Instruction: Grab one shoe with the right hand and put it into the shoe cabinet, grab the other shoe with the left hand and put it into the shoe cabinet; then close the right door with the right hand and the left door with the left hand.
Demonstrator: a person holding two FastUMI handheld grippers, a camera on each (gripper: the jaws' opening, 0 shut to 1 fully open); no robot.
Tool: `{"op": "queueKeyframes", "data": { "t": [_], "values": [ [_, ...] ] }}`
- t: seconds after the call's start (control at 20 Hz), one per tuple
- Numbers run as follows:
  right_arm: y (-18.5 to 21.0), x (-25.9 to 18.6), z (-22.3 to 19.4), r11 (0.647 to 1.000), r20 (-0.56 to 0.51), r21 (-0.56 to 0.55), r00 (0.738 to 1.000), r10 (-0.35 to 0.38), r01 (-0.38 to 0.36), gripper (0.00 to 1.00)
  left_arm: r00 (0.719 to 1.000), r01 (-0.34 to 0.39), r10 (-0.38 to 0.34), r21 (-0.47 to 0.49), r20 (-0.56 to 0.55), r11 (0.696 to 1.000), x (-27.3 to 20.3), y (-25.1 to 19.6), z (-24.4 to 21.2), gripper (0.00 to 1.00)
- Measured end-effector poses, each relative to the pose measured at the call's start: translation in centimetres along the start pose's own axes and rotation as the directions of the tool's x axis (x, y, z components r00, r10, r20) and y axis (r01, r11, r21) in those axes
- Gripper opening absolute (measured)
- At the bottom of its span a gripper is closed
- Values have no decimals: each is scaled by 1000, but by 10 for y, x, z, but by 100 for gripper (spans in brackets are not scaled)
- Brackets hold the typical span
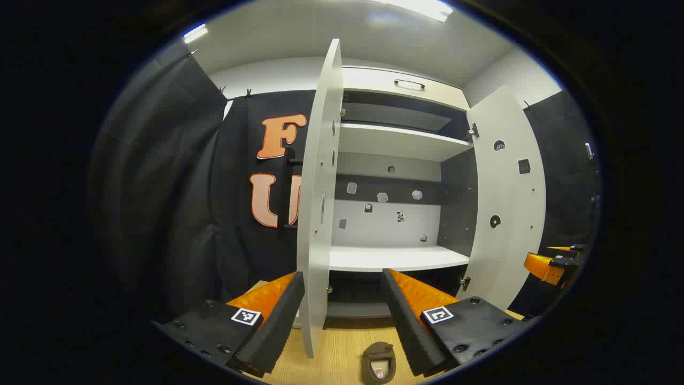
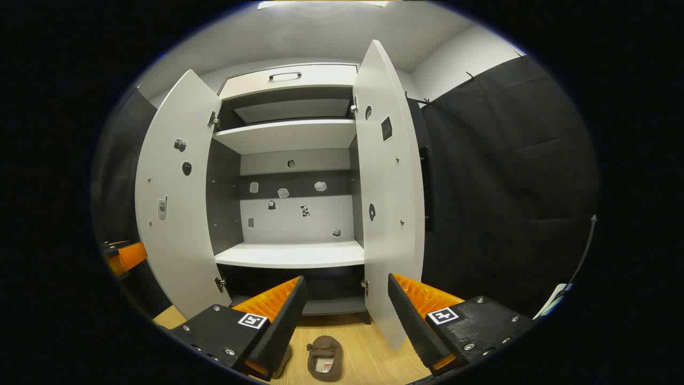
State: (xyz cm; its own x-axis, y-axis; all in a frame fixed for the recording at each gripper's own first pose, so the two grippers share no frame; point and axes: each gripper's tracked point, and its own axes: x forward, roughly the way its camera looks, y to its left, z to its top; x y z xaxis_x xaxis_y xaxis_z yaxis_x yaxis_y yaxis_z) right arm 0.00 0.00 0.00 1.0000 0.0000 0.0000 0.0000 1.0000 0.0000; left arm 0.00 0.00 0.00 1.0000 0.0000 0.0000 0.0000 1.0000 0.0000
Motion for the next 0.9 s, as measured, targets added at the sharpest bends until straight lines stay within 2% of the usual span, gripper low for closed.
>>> {"op": "queueKeyframes", "data": {
  "t": [0.9],
  "values": [
    [4,0,-3,1000,-12,-12,1000,3,-3,93,1000,-4,4,1,2,1000,-3,1,4,94]
  ]
}}
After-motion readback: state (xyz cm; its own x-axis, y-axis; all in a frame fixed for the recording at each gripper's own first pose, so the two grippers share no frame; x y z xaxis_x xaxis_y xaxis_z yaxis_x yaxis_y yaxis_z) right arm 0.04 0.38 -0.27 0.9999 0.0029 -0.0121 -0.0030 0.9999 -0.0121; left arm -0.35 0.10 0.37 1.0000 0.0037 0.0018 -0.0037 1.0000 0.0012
